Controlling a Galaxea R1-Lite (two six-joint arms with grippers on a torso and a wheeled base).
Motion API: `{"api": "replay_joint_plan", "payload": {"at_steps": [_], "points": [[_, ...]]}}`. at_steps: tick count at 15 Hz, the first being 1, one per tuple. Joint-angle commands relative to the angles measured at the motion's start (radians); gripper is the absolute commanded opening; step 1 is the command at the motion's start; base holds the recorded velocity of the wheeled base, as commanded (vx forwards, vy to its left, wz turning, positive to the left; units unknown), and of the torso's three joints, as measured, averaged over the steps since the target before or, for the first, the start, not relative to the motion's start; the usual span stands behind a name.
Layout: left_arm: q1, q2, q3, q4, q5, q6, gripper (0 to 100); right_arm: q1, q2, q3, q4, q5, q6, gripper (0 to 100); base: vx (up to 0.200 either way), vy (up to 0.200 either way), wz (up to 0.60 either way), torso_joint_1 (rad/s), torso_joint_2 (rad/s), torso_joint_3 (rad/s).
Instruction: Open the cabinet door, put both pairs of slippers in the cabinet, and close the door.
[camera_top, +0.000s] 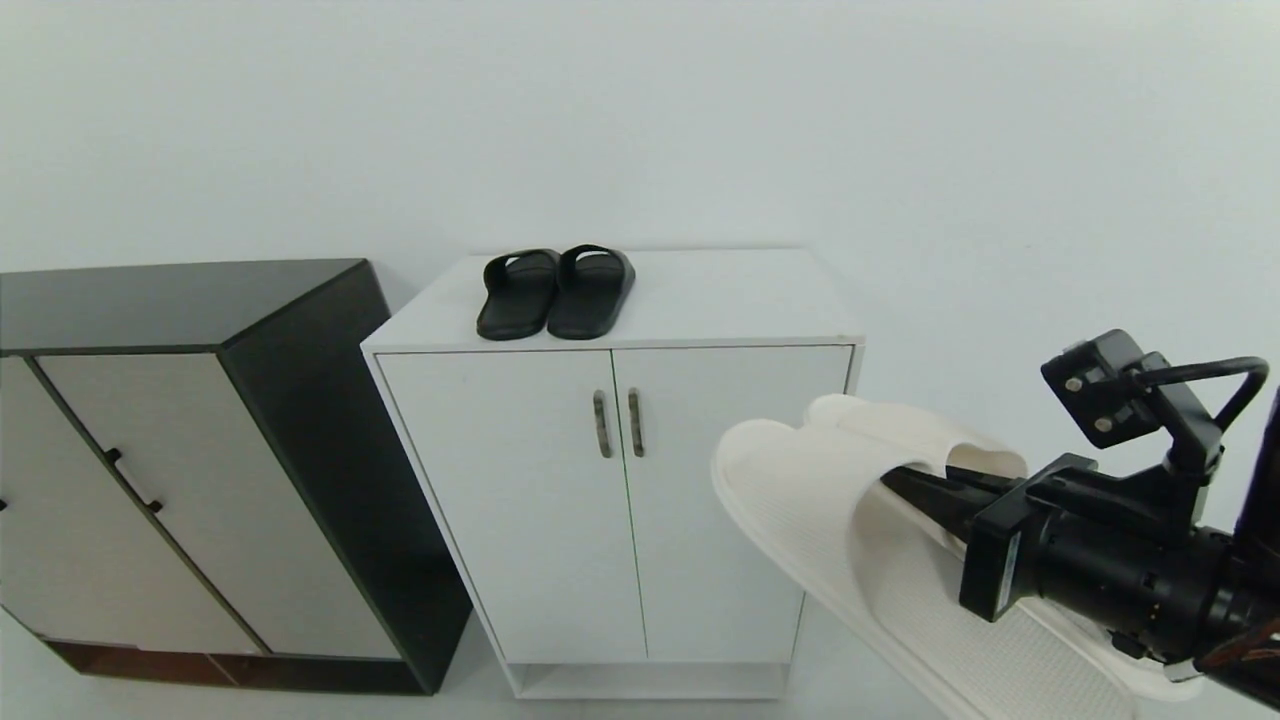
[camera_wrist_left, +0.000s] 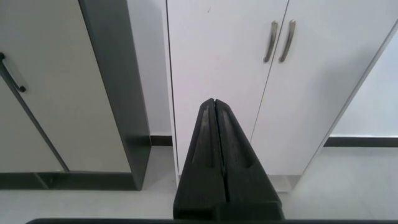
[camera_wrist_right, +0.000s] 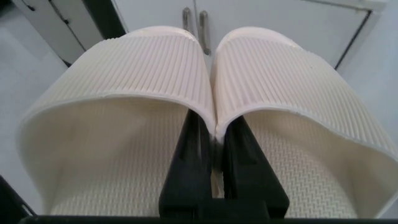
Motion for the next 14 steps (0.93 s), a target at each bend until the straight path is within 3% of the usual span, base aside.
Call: {"api": "replay_joint_plan", "payload": {"at_steps": [1, 14], "points": [[0.000, 0.001, 0.000, 0.000, 0.001, 0.000, 0, 0.002, 0.002, 0.001, -0.001, 0.000, 0.001, 0, 0.000, 0.000, 0.00, -0.246, 0.50, 0.242], [0.000, 0.001, 0.000, 0.000, 0.001, -0.003, 0, 0.003, -0.021, 0.028, -0.007, 0.046, 0.002, 0, 0.000, 0.000, 0.00, -0.239, 0.49, 0.243]]}}
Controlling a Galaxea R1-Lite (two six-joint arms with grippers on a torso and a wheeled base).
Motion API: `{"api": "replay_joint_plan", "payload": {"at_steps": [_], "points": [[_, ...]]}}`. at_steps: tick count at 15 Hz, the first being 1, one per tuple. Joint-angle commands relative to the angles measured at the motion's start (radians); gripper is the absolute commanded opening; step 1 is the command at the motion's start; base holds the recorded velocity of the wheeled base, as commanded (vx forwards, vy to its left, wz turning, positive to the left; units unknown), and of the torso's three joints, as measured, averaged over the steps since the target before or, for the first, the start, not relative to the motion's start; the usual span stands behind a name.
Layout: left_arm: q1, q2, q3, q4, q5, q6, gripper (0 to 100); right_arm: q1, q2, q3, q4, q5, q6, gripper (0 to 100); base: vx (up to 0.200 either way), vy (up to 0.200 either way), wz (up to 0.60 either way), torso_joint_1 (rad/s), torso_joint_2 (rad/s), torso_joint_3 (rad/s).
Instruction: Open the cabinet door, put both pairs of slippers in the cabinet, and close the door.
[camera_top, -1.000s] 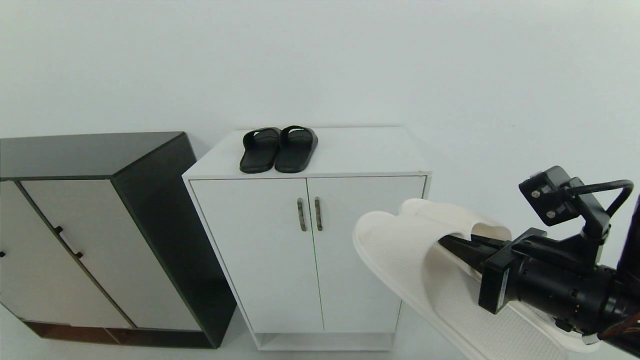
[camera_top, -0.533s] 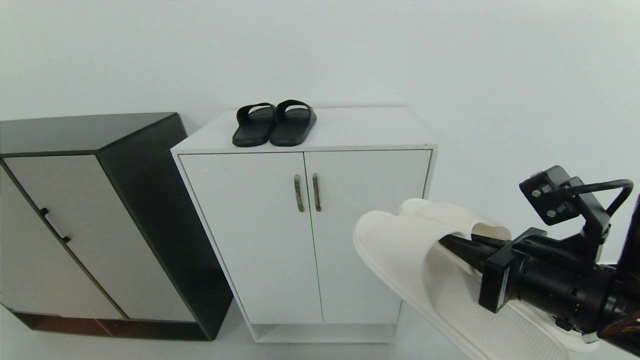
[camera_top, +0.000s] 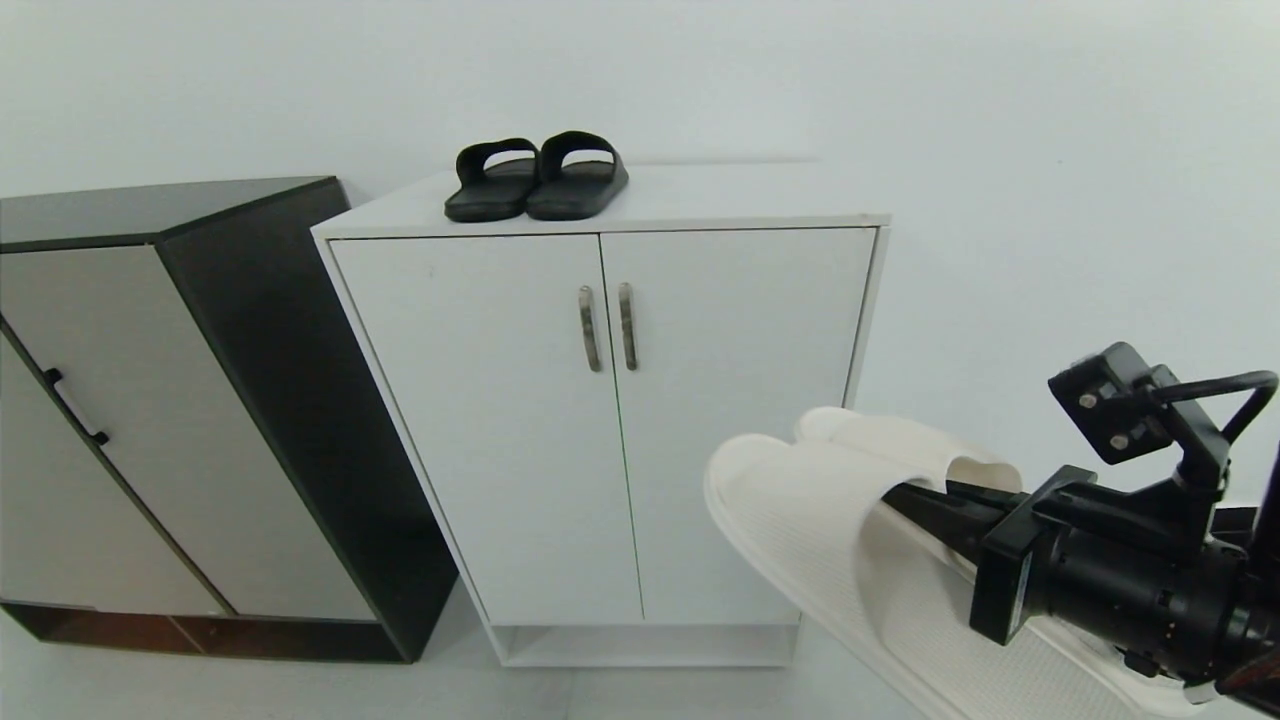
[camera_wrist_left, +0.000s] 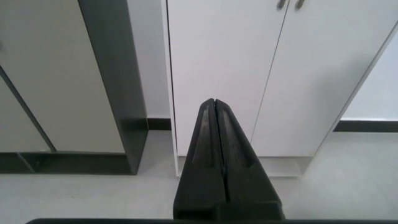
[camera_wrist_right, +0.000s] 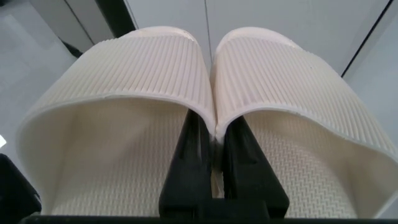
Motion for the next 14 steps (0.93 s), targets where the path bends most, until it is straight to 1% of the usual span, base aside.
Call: {"api": "replay_joint_plan", "payload": {"at_steps": [1, 7, 10, 14], "points": [[0.000, 0.001, 0.000, -0.001, 0.000, -0.001, 0, 0.000, -0.005, 0.005, 0.000, 0.002, 0.001, 0, 0.000, 0.000, 0.00, -0.237, 0.48, 0.217], [0.000, 0.001, 0.000, -0.001, 0.000, -0.001, 0, 0.000, -0.002, 0.014, 0.000, 0.007, 0.001, 0, 0.000, 0.000, 0.00, -0.218, 0.39, 0.181], [0.000, 0.001, 0.000, -0.001, 0.000, -0.001, 0, 0.000, -0.001, 0.016, 0.000, 0.007, 0.001, 0, 0.000, 0.000, 0.00, -0.063, 0.22, 0.077], [0.000, 0.001, 0.000, -0.001, 0.000, -0.001, 0, 0.000, -0.001, 0.017, 0.000, 0.007, 0.000, 0, 0.000, 0.000, 0.00, -0.007, 0.02, 0.009]]}}
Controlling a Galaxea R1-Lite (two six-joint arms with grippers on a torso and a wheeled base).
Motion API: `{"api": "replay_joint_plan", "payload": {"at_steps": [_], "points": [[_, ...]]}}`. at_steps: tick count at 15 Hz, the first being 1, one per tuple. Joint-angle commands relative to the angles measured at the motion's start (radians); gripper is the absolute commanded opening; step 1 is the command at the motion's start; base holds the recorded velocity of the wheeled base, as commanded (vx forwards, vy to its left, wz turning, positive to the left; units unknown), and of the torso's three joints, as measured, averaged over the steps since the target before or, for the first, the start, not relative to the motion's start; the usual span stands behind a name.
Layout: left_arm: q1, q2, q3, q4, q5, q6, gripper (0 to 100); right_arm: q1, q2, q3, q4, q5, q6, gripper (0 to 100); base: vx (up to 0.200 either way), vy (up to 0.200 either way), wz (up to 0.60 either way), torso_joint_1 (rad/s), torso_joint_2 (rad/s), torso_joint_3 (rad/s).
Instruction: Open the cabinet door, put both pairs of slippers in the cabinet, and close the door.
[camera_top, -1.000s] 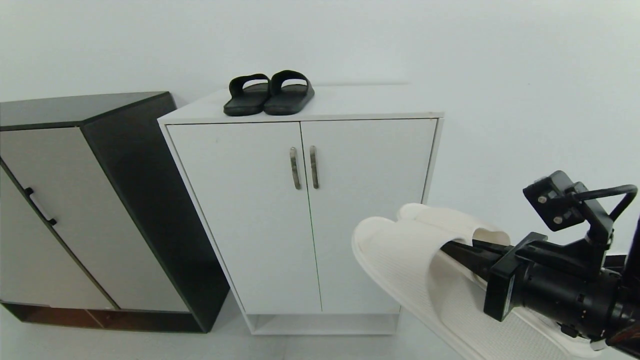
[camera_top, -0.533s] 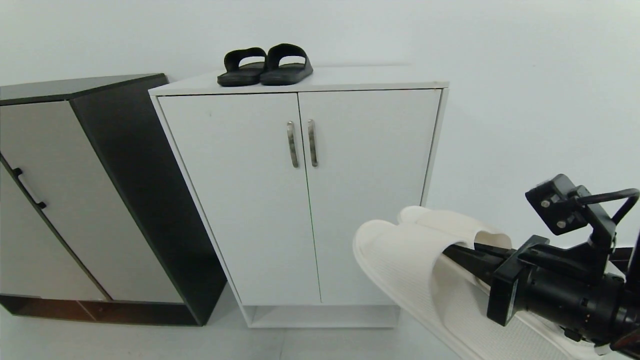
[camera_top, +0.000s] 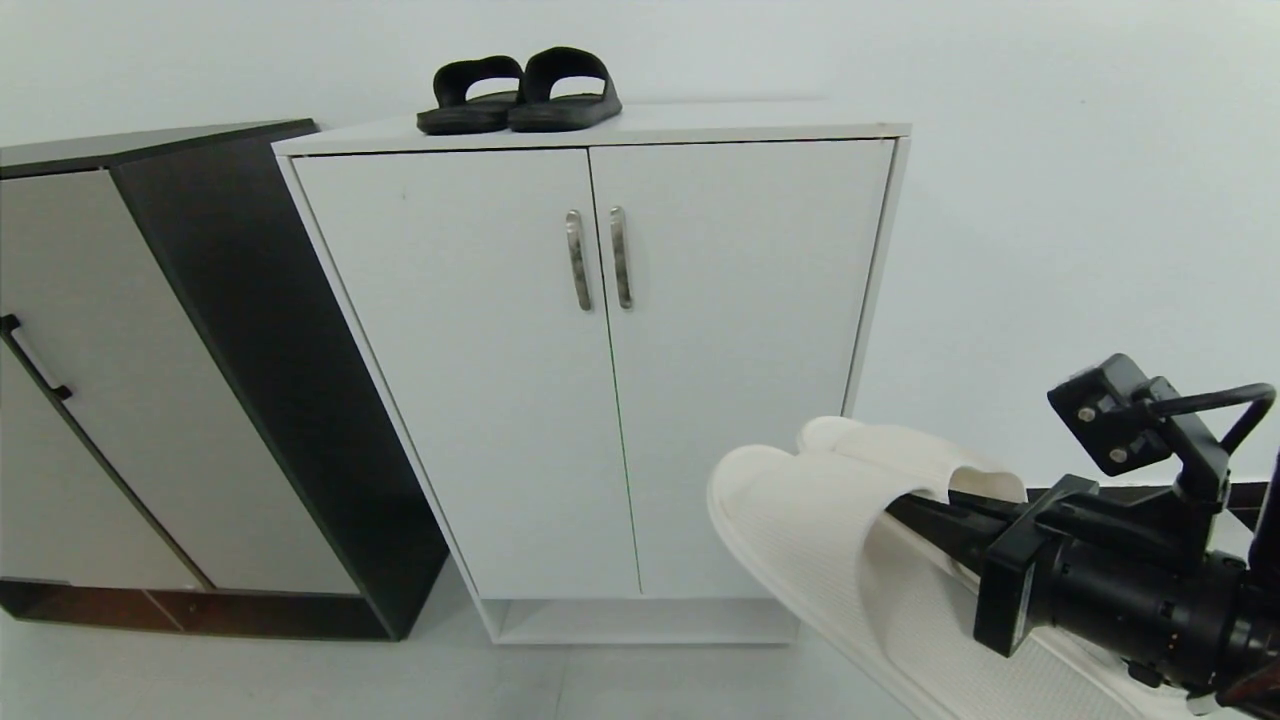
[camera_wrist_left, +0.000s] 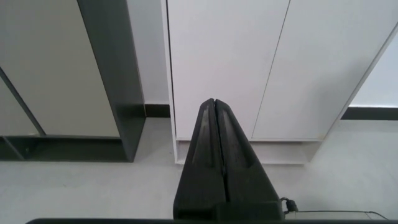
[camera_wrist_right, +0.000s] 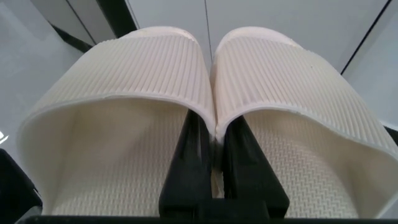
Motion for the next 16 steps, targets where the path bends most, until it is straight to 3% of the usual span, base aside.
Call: {"api": "replay_joint_plan", "payload": {"at_steps": [1, 6, 10, 11, 15, 16], "points": [[0.000, 0.001, 0.000, 0.000, 0.001, 0.001, 0, 0.000, 0.003, 0.004, -0.001, 0.000, -0.001, 0, 0.200, 0.000, 0.00, 0.007, 0.01, 0.046], [0.000, 0.001, 0.000, 0.000, 0.001, 0.001, 0, 0.000, -0.005, 0.015, 0.001, 0.005, -0.038, 0, 0.200, 0.000, 0.00, 0.000, 0.00, 0.013], [0.000, 0.001, 0.000, 0.000, -0.002, 0.027, 0, 0.002, -0.013, 0.013, -0.001, 0.006, -0.041, 0, 0.000, 0.000, 0.00, 0.000, 0.00, 0.000], [0.000, 0.001, 0.000, 0.000, -0.015, 0.039, 100, 0.003, -0.014, 0.012, -0.001, 0.006, -0.041, 0, 0.000, 0.000, 0.00, 0.000, 0.00, 0.000], [0.000, 0.010, -0.005, -0.002, -0.054, 0.059, 100, 0.003, -0.034, 0.015, 0.001, 0.020, -0.052, 0, 0.000, 0.000, 0.00, 0.000, 0.00, 0.000], [-0.004, 0.095, -0.054, -0.009, -0.067, 0.065, 100, 0.003, -0.040, 0.013, 0.001, 0.019, -0.060, 0, 0.000, 0.000, 0.00, 0.000, 0.00, 0.000]]}}
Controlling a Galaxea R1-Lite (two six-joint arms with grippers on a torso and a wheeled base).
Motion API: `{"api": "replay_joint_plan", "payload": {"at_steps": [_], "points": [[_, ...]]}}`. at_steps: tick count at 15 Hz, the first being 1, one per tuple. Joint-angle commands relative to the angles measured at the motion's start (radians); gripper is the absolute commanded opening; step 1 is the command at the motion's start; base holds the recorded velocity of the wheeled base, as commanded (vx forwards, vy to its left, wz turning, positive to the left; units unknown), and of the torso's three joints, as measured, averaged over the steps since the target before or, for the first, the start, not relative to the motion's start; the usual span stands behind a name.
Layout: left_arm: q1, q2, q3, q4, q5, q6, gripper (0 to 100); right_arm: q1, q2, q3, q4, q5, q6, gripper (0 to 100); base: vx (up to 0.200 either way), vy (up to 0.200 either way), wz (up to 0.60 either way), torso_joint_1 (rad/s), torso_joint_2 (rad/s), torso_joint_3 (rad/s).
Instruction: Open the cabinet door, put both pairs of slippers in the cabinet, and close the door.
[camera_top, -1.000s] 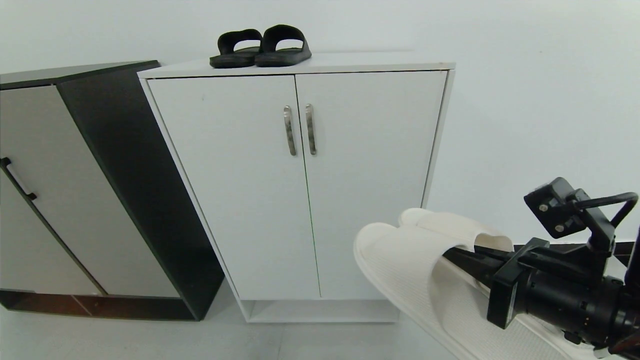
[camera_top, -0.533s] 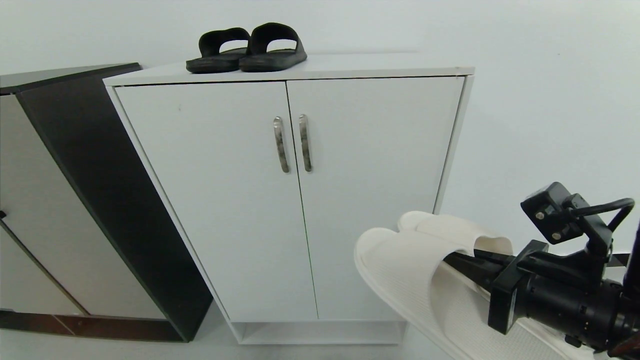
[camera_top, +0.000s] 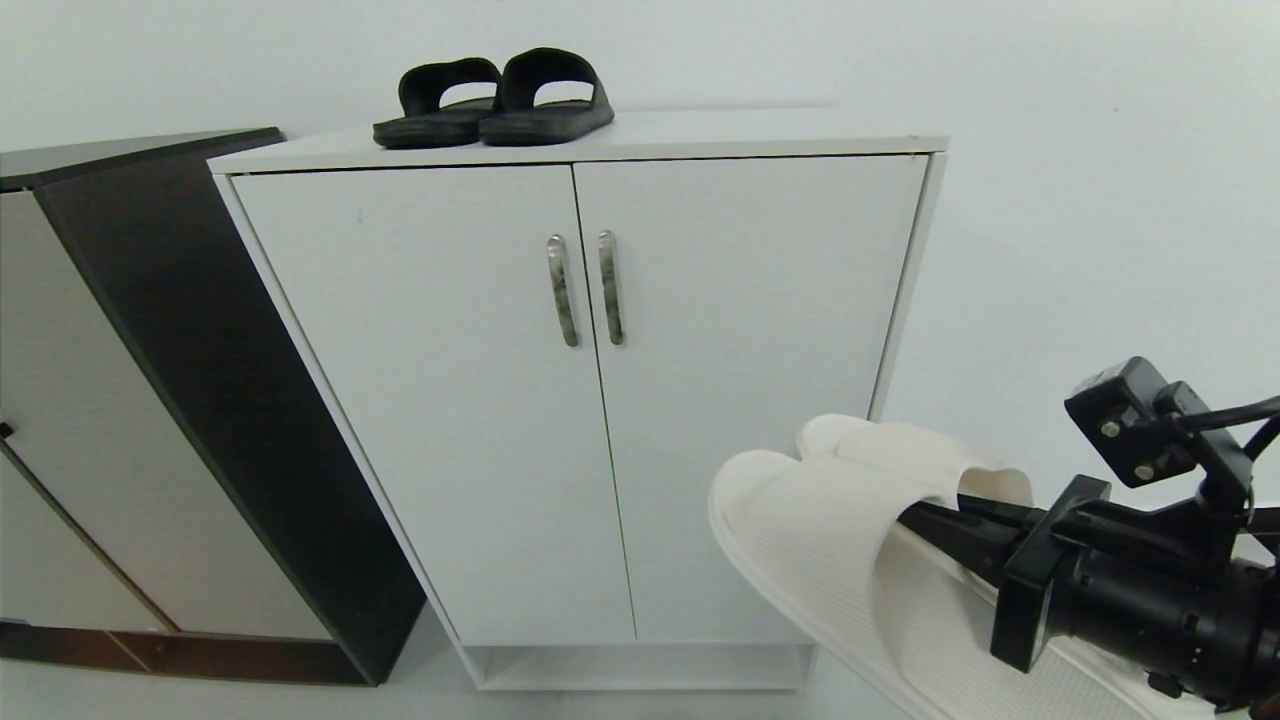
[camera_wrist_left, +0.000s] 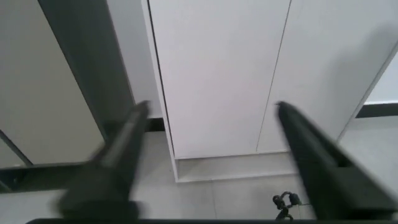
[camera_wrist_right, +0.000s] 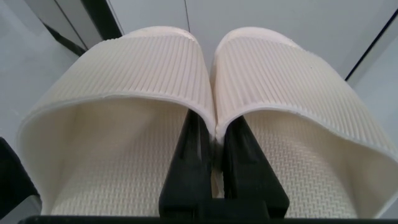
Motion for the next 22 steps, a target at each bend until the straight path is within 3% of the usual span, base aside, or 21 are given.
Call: {"api": "replay_joint_plan", "payload": {"at_steps": [1, 2, 3, 5, 6, 7, 8, 9, 10, 12, 13, 15, 16, 19, 20, 22], "points": [[-0.011, 0.233, -0.176, -0.039, -0.031, -0.062, 100, 0.000, -0.015, 0.001, 0.000, -0.001, -0.001, 0, 0.000, 0.000, 0.00, 0.000, 0.00, 0.000], [-0.023, 0.339, -0.255, -0.070, -0.066, -0.128, 100, 0.000, -0.015, 0.001, 0.000, -0.001, -0.003, 0, 0.000, 0.000, 0.00, 0.000, 0.00, 0.000], [-0.042, 0.491, -0.330, -0.105, -0.145, -0.140, 100, 0.000, -0.015, 0.001, 0.000, 0.001, -0.003, 0, 0.000, 0.000, 0.00, 0.000, 0.00, 0.000], [-0.043, 0.693, -0.386, -0.206, -0.270, -0.144, 100, 0.000, -0.015, 0.012, 0.000, 0.001, -0.004, 0, 0.000, 0.000, 0.00, 0.000, 0.00, 0.000], [-0.043, 0.796, -0.402, -0.301, -0.313, -0.144, 100, 0.000, -0.013, 0.013, 0.000, 0.001, -0.007, 0, 0.000, 0.000, 0.00, 0.000, 0.00, 0.000], [-0.043, 0.854, -0.408, -0.361, -0.324, -0.144, 100, 0.000, -0.013, 0.012, 0.000, 0.001, -0.007, 0, 0.000, 0.000, 0.00, 0.000, 0.00, 0.000], [-0.060, 0.971, -0.411, -0.498, -0.341, -0.139, 100, 0.000, -0.010, 0.013, 0.000, 0.002, -0.009, 0, 0.000, 0.000, 0.00, 0.000, 0.00, 0.000], [-0.102, 1.048, -0.431, -0.591, -0.372, -0.144, 100, 0.000, -0.007, 0.013, 0.000, 0.005, -0.009, 0, 0.000, 0.000, 0.00, 0.000, 0.00, 0.000], [-0.125, 1.088, -0.454, -0.628, -0.395, -0.145, 100, 0.000, -0.004, 0.015, 0.000, 0.011, -0.009, 0, 0.000, 0.000, 0.00, 0.000, 0.00, 0.000], [-0.209, 1.138, -0.548, -0.627, -0.484, -0.160, 100, 0.000, 0.005, 0.020, 0.000, 0.022, -0.007, 0, 0.000, 0.000, 0.00, 0.000, 0.00, 0.000], [-0.226, 1.160, -0.595, -0.604, -0.534, -0.194, 100, 0.000, 0.005, 0.020, 0.000, 0.024, -0.009, 0, 0.000, 0.000, 0.00, 0.000, 0.00, 0.000], [-0.224, 1.203, -0.684, -0.541, -0.665, -0.249, 100, 0.000, 0.002, 0.023, 0.000, 0.030, -0.007, 0, 0.000, 0.000, 0.00, 0.000, 0.00, 0.000], [-0.221, 1.235, -0.745, -0.505, -0.757, -0.286, 100, 0.000, -0.001, 0.024, -0.002, 0.042, -0.007, 0, 0.000, 0.000, 0.00, 0.000, 0.00, 0.000], [-0.223, 1.312, -0.903, -0.407, -0.951, -0.390, 100, 0.000, -0.003, 0.026, -0.002, 0.042, -0.009, 0, 0.000, 0.000, 0.00, 0.000, 0.00, 0.000], [-0.223, 1.336, -0.951, -0.378, -0.977, -0.404, 100, 0.000, -0.004, 0.026, -0.002, 0.042, -0.009, 0, 0.000, 0.000, 0.00, 0.000, 0.00, 0.000], [-0.227, 1.387, -1.009, -0.373, -0.967, -0.403, 100, 0.000, -0.003, 0.026, -0.002, 0.042, -0.009, 0, 0.000, 0.000, 0.00, 0.000, 0.00, 0.000]]}}
